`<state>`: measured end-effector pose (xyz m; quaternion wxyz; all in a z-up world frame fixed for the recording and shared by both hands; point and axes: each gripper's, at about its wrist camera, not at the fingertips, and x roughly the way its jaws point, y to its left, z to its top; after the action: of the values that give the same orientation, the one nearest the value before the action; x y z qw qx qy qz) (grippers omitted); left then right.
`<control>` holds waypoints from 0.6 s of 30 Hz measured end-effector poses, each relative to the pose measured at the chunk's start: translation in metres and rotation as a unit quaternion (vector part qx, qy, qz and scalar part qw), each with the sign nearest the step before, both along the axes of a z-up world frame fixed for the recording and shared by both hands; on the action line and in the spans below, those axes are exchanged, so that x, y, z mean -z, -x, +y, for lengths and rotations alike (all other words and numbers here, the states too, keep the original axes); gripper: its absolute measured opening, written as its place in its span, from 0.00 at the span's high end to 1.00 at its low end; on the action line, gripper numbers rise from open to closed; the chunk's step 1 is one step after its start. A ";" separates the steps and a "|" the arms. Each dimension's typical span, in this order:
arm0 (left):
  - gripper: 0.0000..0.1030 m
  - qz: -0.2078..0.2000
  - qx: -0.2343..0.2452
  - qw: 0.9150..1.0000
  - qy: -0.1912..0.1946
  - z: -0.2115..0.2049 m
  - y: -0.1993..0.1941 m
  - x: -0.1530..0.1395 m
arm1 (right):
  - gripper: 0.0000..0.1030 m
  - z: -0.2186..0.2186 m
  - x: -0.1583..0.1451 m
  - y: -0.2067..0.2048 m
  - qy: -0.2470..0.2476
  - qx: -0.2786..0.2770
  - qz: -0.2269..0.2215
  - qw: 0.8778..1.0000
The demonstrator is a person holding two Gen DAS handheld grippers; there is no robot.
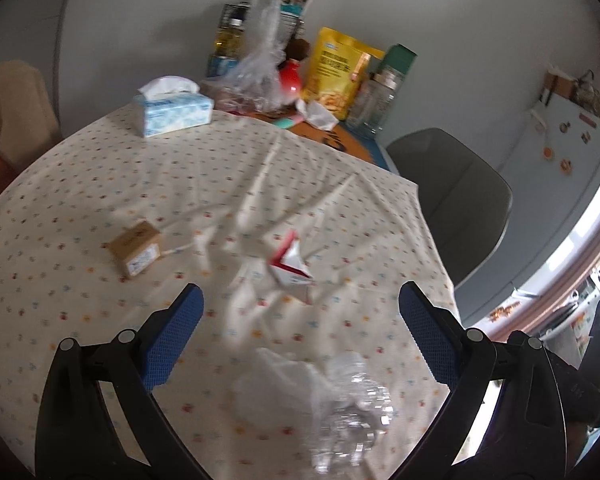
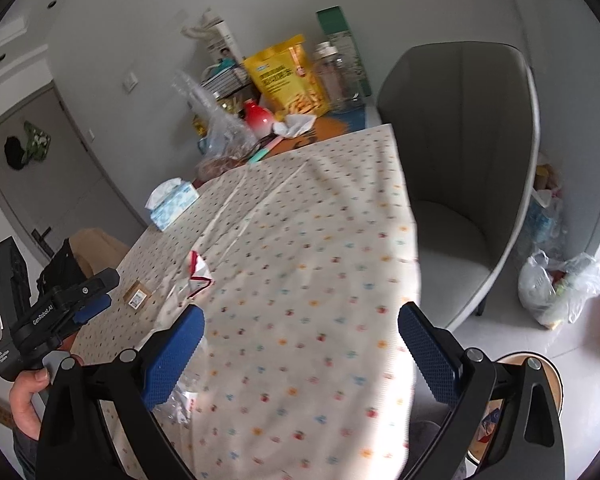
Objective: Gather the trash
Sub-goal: 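Bring both tools back over the remaining trash on the table, then grasp the small brown cardboard box with the left tool while the right tool grasps the red-white paper packet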
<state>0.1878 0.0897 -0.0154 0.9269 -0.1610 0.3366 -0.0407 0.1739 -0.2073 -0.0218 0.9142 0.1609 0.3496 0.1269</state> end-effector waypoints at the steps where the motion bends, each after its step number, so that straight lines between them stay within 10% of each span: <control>1: 0.06 0.000 -0.005 1.000 0.001 0.007 0.000 0.001 | 0.08 0.004 -0.001 -0.001 0.002 -0.003 0.000 1.000; 18: 0.09 0.026 -0.053 0.998 0.000 0.093 -0.017 0.039 | 0.08 0.104 -0.008 -0.025 0.082 -0.062 0.005 0.995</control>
<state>0.2048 0.1825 -0.0540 0.9189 -0.1790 0.3514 0.0125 0.1991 -0.1038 -0.0134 0.9130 0.0640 0.3726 0.1534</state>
